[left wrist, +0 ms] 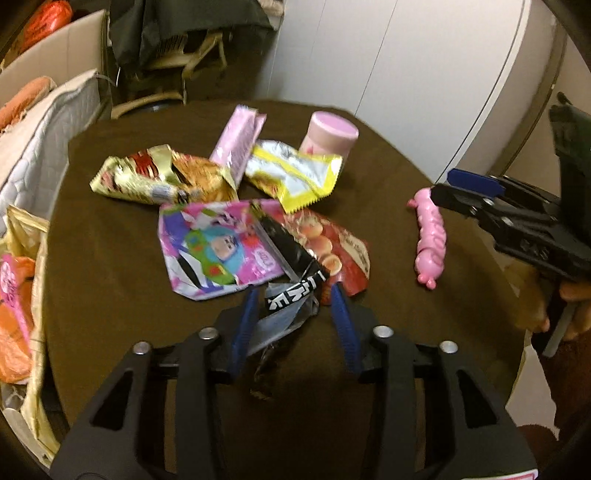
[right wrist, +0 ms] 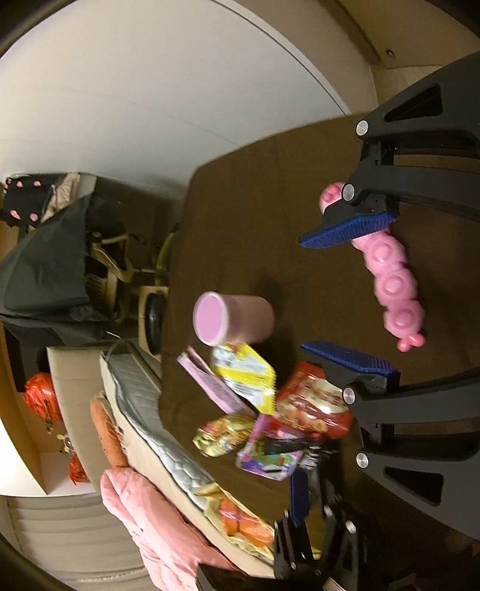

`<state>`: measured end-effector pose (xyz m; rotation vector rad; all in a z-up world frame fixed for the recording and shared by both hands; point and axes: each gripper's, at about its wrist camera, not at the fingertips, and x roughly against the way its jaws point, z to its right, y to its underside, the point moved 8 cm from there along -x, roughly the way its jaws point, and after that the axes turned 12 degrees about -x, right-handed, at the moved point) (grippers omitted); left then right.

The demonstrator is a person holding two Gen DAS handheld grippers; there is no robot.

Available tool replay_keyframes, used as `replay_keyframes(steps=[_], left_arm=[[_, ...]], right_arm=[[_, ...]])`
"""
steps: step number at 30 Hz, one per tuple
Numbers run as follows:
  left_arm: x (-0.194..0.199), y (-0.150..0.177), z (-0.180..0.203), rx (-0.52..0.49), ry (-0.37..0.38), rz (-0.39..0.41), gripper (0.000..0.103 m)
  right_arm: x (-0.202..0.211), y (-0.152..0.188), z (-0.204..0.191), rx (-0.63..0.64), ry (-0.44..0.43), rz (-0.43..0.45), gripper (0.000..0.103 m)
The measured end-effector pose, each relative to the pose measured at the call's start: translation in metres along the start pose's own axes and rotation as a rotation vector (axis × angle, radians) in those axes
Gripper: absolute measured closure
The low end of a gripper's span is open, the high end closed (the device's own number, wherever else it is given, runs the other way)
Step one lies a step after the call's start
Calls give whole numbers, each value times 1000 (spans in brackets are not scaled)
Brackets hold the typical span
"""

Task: Collect trash
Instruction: 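Grasp the black wrapper with the left gripper while the right grasps the red snack tube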

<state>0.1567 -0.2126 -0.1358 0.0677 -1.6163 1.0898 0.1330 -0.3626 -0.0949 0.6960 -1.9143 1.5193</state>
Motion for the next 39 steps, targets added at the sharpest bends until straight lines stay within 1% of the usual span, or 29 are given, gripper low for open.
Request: replay_keyframes(steps=[1, 2, 4, 9, 12, 16, 20, 24, 26, 29, 31, 36, 39], left_arm=[[-3, 1, -1, 4, -7, -12, 76], [-3, 3, -3, 14, -8, -15, 78], [0, 6, -9, 37, -11, -13, 78], [13, 17, -36, 101, -66, -7, 78], [23, 24, -54, 146, -92, -1, 78], [32, 26, -61, 173, -95, 12, 78], [38, 27, -59, 170, -95, 26, 78], [41, 27, -57, 163, -84, 39, 78], [41, 27, -57, 164, -75, 44, 78], [44, 27, -59, 172, -55, 59, 78], [45, 27, -59, 176, -43, 64, 78], [46, 29, -56, 164, -36, 62, 78], [46, 28, -53, 156, -33, 62, 78]], right_arm=[[0, 4, -3, 2, -15, -6, 54], [-1, 8, -6, 8, -29, -13, 54], [-4, 14, -15, 29, -60, -32, 54], [-19, 28, -47, 79, -150, -97, 54], [-34, 31, -64, 101, -179, -131, 54], [-50, 25, -81, 100, -215, -155, 54], [-70, 24, -86, 103, -178, -184, 54], [-69, 25, -89, 121, -170, -179, 54], [-68, 27, -87, 132, -168, -181, 58], [-67, 33, -82, 148, -157, -191, 59], [-65, 35, -78, 135, -162, -194, 62], [-61, 33, -69, 118, -149, -187, 77], [-59, 30, -64, 110, -151, -178, 78]])
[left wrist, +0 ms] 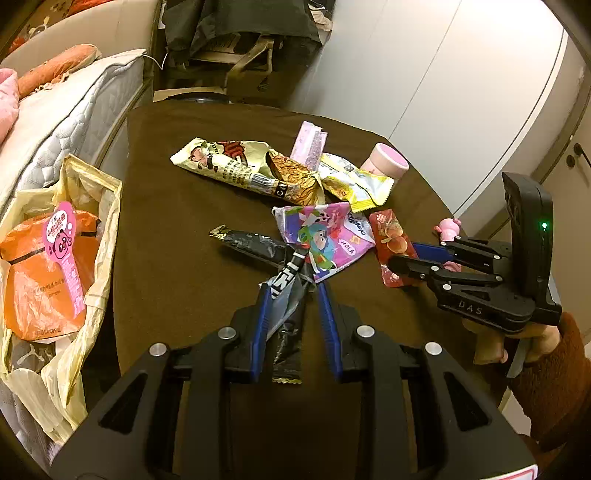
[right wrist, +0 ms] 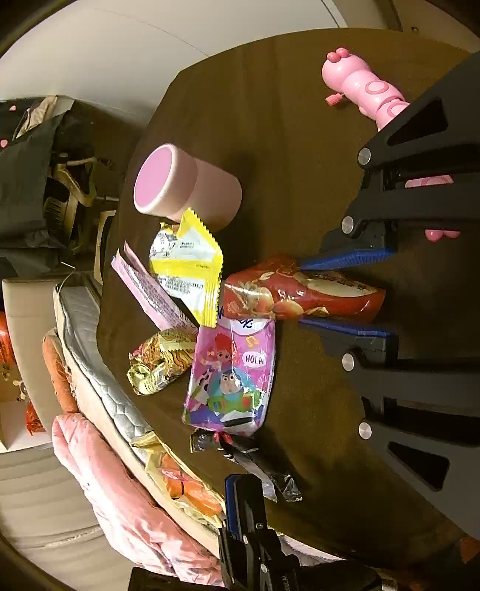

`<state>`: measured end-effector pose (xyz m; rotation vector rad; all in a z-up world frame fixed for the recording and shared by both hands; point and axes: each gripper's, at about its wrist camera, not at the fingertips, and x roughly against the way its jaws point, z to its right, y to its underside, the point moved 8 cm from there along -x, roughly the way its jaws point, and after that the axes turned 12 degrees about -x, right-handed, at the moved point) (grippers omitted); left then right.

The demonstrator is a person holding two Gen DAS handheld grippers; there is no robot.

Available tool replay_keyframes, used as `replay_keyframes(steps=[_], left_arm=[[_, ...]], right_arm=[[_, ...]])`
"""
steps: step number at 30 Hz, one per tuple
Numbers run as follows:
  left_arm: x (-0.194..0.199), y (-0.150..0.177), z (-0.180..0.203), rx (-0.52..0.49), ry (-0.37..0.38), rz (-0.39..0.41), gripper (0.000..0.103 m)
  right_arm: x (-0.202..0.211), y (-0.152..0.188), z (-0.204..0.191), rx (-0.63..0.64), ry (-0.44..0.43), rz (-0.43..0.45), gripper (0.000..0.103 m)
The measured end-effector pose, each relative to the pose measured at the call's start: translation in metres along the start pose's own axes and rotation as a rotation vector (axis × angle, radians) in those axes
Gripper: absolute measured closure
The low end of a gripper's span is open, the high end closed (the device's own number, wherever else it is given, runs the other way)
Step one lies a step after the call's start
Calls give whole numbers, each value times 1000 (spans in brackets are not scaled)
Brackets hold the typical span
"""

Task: Collect trash
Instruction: 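Grasp the black wrapper with the left gripper while the right grasps the red snack tube, then carry the black wrapper and red snack tube over the yellow trash bag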

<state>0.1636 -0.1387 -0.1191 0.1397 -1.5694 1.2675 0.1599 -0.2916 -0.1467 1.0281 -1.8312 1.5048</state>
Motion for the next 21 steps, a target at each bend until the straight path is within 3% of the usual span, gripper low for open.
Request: replay_keyframes(steps=[6, 14, 21], left_arm=[[-10, -7, -2, -17, -48, -23, 78], [-25, -12, -1, -37, -91, -56, 78], [-24, -11, -1, -18, -57, -68, 78]], right_arm=[[13, -4, -3, 4, -12, 31, 86], [27, -10, -5, 3, -6, 57, 86], [30, -11, -8, 5, -4, 63, 86]])
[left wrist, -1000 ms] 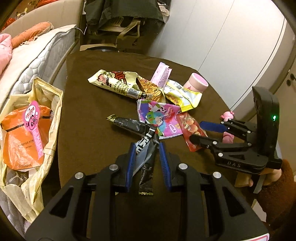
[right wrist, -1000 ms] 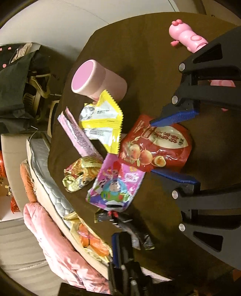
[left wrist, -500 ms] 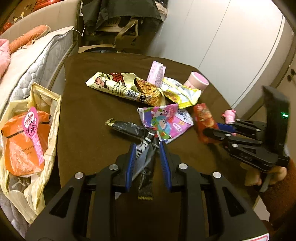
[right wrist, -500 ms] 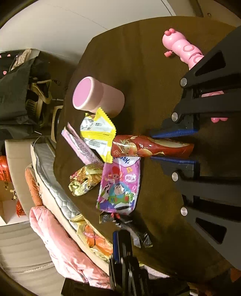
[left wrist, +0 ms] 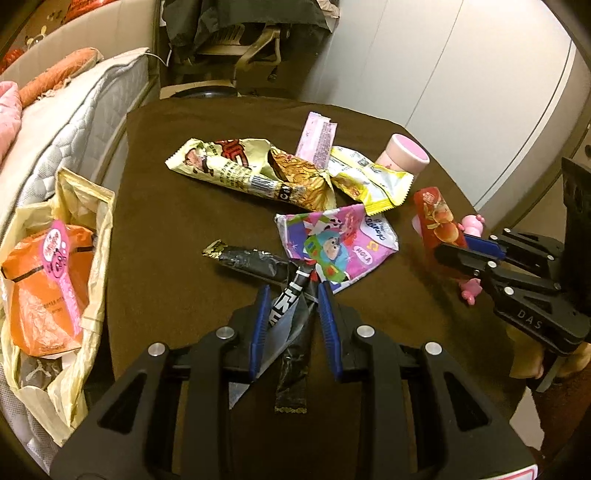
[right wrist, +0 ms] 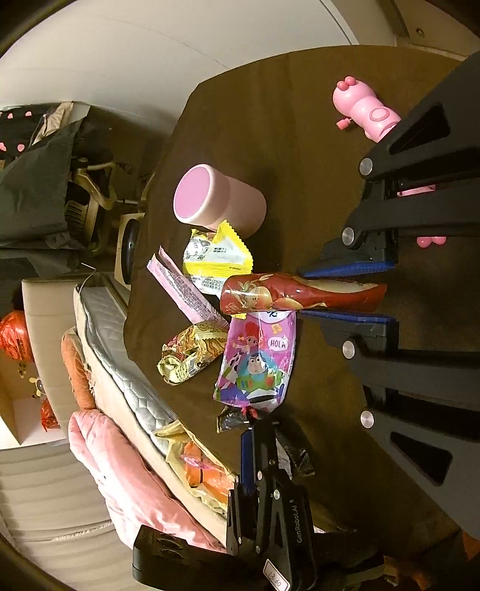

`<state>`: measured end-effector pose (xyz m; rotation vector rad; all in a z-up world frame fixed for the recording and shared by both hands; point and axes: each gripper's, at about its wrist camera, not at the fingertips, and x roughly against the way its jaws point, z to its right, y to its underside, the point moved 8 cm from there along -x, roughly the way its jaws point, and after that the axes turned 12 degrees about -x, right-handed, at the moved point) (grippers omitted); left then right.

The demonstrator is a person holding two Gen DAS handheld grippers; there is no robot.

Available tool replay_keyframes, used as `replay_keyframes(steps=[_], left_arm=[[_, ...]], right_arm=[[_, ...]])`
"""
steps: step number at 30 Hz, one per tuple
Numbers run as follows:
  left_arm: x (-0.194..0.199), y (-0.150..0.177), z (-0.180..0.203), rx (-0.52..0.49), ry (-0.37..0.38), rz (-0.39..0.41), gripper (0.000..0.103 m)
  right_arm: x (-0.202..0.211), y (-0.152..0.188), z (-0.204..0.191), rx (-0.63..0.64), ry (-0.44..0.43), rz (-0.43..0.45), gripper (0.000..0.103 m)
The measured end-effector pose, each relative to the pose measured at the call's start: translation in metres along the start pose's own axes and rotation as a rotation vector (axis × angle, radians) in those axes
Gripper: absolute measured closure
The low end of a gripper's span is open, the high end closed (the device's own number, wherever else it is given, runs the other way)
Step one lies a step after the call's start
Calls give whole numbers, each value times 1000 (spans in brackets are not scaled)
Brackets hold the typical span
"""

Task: Collect trash
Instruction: 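Carry the black wrapper and red snack tube over the yellow trash bag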

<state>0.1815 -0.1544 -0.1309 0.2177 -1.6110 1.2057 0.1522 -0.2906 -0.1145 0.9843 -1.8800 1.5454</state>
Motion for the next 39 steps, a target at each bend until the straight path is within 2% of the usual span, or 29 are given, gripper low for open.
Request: replay_keyframes(steps=[5, 9, 12, 17, 22, 25, 33, 39], left_arm=[[-1, 0, -2, 19, 21, 2, 77], [0, 1, 4, 41, 78, -3, 76], [-2, 3, 8, 16, 58, -13, 71], [-5, 1, 15, -18, 38, -16, 68], [-15, 2, 14, -29, -13, -36, 70], [-13, -1, 16, -28, -5, -20, 81], [15, -14, 8, 4, 1, 67, 82], [40, -22, -23, 57, -23, 124, 82]], right_arm=[[-1, 0, -1, -4, 6, -4, 86], [1, -4, -1, -5, 6, 4, 86], [1, -8, 1, -6, 6, 11, 86], [0, -14, 9, -25, 12, 16, 86], [-5, -17, 21, -64, 31, 9, 86], [-4, -17, 25, -66, 41, 13, 86], [1, -26, 20, -62, 38, 31, 86], [12, -47, -7, -21, 18, 74, 86]])
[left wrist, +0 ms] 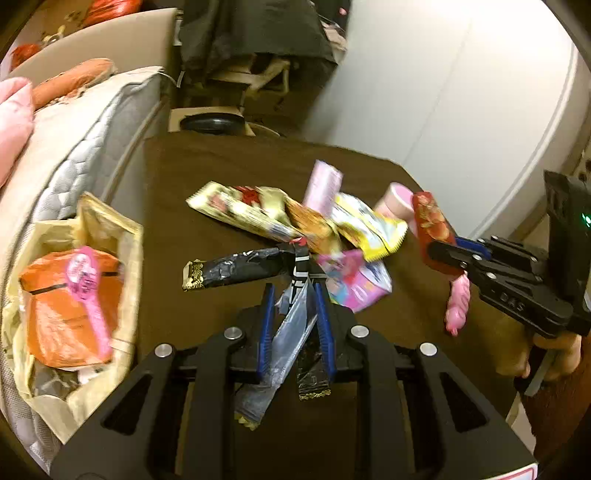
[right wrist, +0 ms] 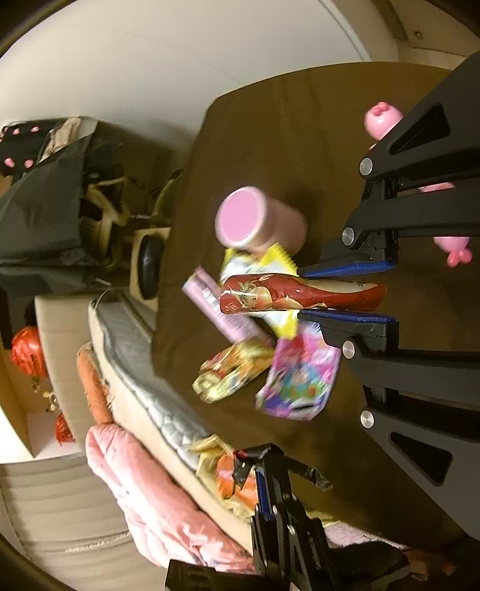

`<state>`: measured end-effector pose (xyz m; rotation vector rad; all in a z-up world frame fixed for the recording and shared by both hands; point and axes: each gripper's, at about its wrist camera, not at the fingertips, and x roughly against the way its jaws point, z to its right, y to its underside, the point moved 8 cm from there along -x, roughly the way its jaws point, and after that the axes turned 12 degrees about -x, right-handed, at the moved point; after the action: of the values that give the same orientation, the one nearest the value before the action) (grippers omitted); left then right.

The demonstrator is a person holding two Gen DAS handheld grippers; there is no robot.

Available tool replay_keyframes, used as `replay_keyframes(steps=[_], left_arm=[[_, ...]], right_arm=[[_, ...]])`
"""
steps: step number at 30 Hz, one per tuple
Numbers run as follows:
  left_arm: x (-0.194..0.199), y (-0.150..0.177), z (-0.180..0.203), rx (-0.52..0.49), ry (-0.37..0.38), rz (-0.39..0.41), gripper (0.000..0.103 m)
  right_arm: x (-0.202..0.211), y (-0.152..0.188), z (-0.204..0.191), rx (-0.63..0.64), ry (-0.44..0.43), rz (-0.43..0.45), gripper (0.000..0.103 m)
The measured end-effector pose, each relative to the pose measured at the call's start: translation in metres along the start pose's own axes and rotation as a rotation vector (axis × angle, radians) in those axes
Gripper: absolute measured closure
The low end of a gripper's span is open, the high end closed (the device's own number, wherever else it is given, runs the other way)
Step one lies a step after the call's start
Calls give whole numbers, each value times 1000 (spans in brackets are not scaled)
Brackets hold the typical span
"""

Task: Collect trash
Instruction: 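Carry the black wrapper and red snack tube over the yellow trash bag, then lower both items into the trash bag and open both grippers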

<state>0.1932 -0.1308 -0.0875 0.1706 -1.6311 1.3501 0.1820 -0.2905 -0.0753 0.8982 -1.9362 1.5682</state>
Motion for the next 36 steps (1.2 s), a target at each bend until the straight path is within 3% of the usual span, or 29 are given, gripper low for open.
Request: replay_keyframes(steps=[7, 15, 25, 36], left_arm=[[26, -10, -46, 72, -37, 52, 82], [49, 0, -89, 126, -74, 86, 82], [64, 45, -158, 233, -132, 66, 82], [75, 83, -197, 300, -145, 48, 82]], right_arm=[[7, -31, -53, 70, -54, 53, 86], [-10, -37, -119, 159, -117, 33, 86], [-53, -24, -194, 218, -201, -53, 86], [-89, -7, -254, 268, -250, -128, 86]])
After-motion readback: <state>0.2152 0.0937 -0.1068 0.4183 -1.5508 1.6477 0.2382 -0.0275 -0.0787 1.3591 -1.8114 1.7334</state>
